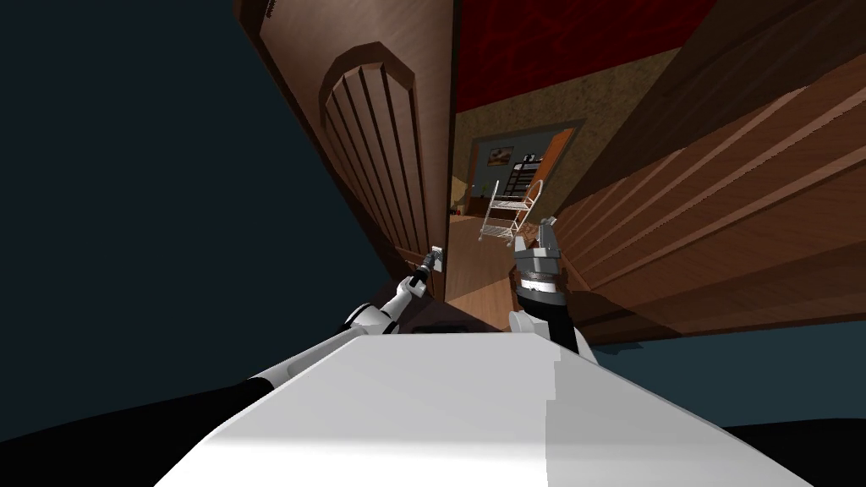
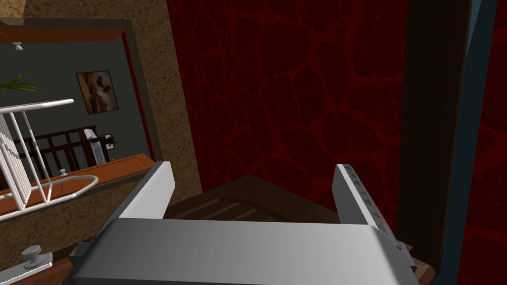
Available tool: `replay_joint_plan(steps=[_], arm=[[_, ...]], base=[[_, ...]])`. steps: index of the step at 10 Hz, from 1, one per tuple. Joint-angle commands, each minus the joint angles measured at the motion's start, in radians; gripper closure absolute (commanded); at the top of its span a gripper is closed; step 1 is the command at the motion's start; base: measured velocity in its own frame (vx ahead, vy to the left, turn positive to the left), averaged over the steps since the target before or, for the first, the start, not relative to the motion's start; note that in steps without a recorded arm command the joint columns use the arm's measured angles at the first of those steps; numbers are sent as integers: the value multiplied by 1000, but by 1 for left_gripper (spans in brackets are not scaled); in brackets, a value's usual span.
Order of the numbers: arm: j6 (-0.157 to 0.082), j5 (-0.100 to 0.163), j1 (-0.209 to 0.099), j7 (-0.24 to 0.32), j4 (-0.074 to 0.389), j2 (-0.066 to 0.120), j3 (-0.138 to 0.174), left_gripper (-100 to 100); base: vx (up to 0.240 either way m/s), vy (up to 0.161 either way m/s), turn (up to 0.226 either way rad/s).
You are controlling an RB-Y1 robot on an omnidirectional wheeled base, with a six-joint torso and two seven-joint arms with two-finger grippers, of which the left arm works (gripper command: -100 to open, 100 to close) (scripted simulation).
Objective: Push the door open
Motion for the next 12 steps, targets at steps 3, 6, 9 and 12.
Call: replay_joint_plan(steps=[3,6,9,12], arm=[[1,4,1,-5,1,10,12,100],[2,9,1,-11,3,21,27,100],[3,17,3,-23,6,36,55,100],[5,25,4,-34,9,48,81,100]], base=[[23,-25,5],[110,-129,40],[143,-135,28],[151,-150,54]])
